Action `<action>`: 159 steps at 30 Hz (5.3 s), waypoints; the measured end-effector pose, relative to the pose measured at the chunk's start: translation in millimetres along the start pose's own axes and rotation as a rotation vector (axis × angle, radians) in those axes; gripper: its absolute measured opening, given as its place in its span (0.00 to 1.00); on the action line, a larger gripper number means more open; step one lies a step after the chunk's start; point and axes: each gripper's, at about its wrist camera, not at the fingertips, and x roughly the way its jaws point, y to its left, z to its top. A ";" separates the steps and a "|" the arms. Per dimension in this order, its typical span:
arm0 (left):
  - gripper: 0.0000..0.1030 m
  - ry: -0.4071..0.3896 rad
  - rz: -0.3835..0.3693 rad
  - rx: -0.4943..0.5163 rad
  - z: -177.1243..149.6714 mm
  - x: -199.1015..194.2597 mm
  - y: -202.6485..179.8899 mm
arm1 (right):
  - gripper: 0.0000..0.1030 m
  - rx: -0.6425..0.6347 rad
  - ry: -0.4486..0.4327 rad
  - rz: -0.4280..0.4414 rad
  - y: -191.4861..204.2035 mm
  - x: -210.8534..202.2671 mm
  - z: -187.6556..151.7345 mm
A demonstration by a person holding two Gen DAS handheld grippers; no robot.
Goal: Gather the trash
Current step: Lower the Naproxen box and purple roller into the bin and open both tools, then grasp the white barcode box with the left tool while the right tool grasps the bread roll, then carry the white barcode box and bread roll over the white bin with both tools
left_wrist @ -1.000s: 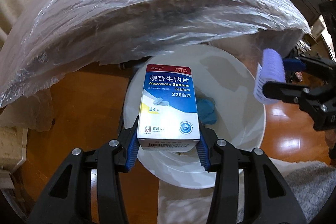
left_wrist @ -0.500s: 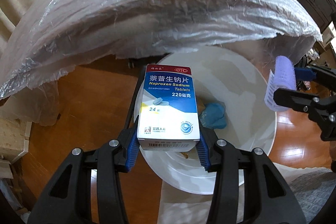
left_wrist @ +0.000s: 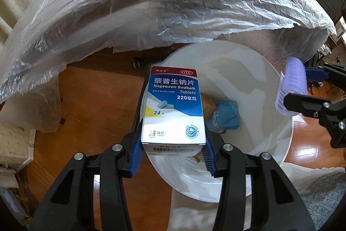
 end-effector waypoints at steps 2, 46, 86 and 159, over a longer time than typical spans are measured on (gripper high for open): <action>0.46 -0.001 0.003 0.009 0.5 -0.4 -7.5 | 0.71 0.002 0.001 -0.003 -1.3 1.8 0.2; 0.92 -0.313 -0.019 -0.067 203.7 -33.3 -13.3 | 0.86 -0.045 -0.199 0.094 -41.9 -30.5 261.8; 0.55 -0.386 -0.094 -0.117 180.4 -64.2 18.8 | 0.48 0.009 -0.223 0.157 -52.0 -45.9 214.6; 0.55 -0.194 -0.111 0.155 2.6 -116.4 -32.1 | 0.48 -0.009 -0.105 0.147 1.4 -94.0 18.5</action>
